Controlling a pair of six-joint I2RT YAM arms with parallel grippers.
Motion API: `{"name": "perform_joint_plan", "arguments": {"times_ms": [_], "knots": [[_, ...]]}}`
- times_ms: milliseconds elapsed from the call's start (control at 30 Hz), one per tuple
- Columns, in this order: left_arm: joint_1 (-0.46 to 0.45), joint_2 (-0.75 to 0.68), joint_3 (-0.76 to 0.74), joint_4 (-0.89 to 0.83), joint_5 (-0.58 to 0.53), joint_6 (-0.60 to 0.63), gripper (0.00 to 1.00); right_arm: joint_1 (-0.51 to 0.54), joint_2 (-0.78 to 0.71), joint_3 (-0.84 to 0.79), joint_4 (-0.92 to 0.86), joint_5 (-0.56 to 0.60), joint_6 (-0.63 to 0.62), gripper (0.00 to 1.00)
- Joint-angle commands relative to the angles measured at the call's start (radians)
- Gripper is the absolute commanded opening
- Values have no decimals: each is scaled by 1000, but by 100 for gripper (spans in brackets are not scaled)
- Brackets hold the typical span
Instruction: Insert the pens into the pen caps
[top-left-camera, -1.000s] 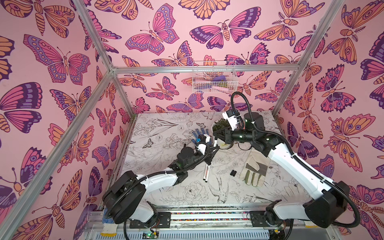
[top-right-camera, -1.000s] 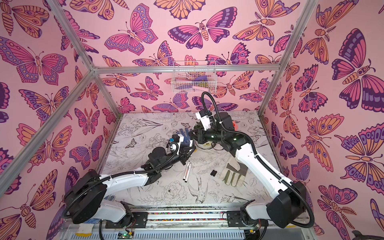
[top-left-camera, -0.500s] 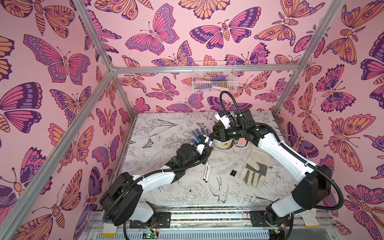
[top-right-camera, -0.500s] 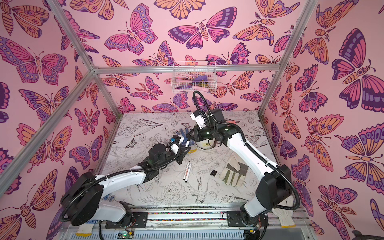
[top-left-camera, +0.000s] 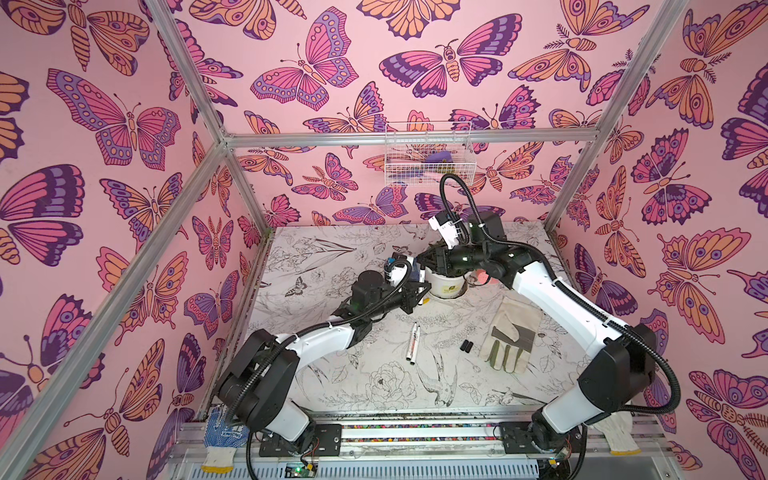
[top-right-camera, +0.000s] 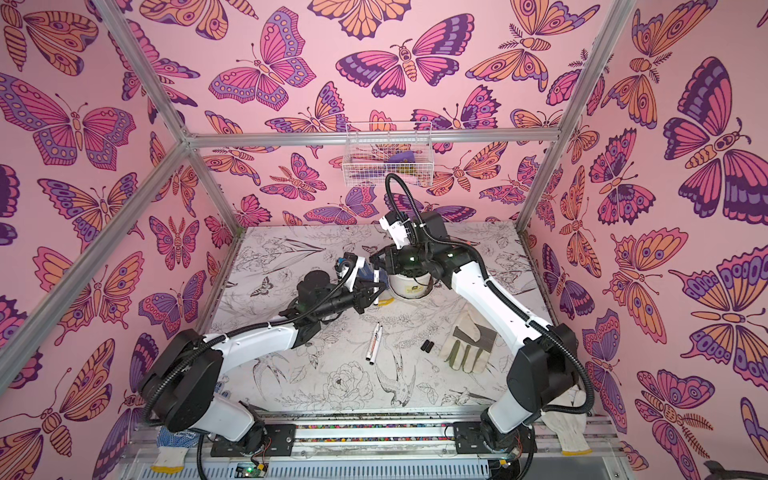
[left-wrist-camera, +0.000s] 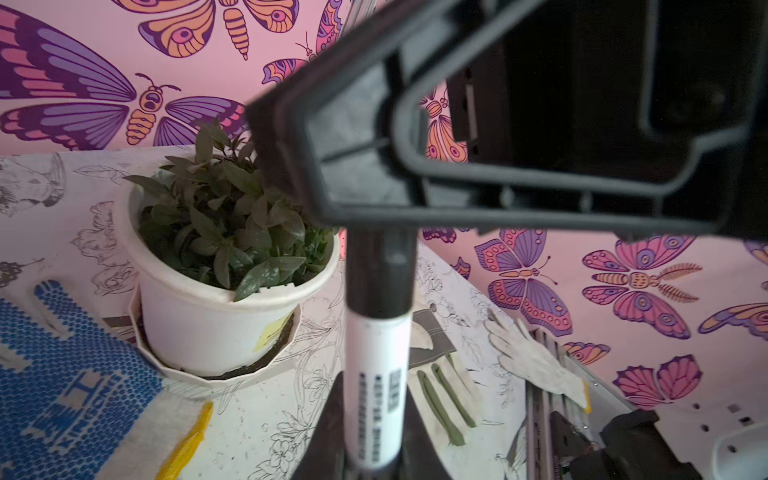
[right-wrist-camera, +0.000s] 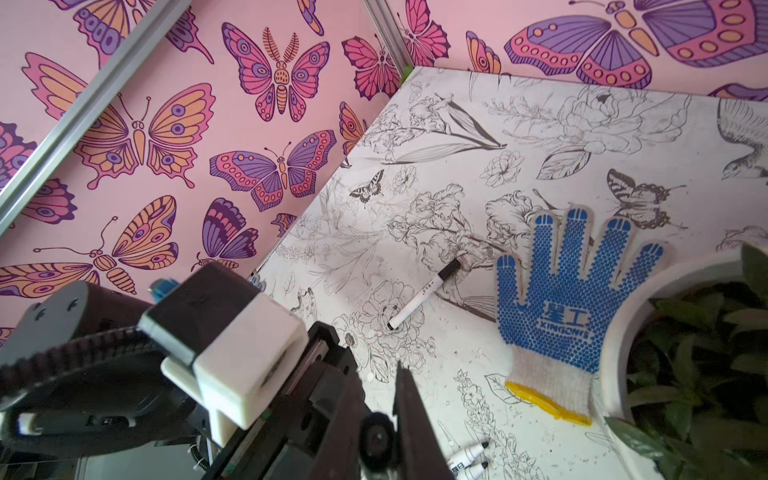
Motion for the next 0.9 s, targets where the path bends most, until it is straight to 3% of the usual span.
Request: {"name": "perform_joint_plan", "arguments": {"times_ms": [0, 267, 433, 867], "knots": [[49, -82, 178, 601, -101, -73, 0, 61, 85, -109, -461, -114, -28, 0], [50, -161, 131, 506, -287, 82, 0, 61, 89, -131, -502, -105, -48, 0], [54, -179, 148, 483, -347, 167, 0, 61, 87, -152, -514, -109, -60, 0], [45, -196, 139, 377, -300, 169, 0, -26, 14, -169, -454, -68, -29, 0]]}}
